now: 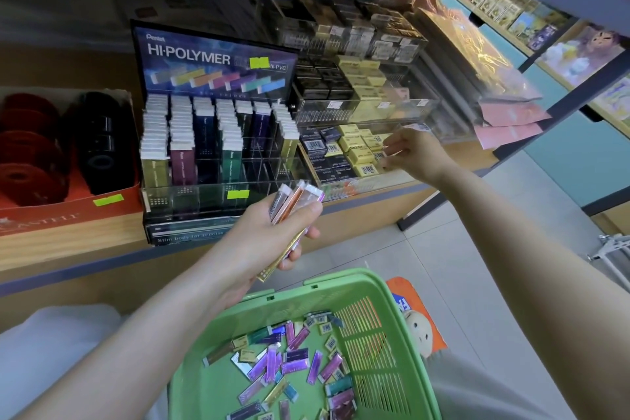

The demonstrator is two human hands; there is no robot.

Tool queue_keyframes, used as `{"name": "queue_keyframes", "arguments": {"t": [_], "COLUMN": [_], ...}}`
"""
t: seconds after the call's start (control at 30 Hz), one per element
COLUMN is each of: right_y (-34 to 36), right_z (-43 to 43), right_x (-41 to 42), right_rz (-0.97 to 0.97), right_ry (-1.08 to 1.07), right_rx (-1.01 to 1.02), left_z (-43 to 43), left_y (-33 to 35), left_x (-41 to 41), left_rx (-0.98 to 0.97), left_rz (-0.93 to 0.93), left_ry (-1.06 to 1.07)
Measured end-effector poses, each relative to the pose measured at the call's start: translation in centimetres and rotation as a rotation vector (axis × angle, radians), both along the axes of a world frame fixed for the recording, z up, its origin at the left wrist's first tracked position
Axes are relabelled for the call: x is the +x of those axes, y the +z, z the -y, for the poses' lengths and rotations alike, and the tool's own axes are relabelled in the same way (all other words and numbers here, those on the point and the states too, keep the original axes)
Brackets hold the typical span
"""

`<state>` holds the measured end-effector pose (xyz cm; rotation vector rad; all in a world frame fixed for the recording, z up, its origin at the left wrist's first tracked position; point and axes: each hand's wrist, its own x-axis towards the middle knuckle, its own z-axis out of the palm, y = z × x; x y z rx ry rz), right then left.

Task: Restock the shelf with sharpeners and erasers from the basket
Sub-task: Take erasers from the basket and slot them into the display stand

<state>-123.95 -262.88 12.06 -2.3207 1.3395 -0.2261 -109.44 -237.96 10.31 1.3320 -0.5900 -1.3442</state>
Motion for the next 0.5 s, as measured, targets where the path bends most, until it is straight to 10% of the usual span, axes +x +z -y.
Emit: {"name": "queue_keyframes", "arguments": {"t": [0.5], "right_y": [0.89], "right_z": [0.0], "right_x": [-0.5], "right_rz": [-0.181], "right_ry": [0.17], "right_rx": [-0.163], "left_z": [0.26], "left_y": [-0.44], "left_x": [-0.25], "left_rx": [0.02], "left_rz": [0.018], "left_ry": [0.005]}}
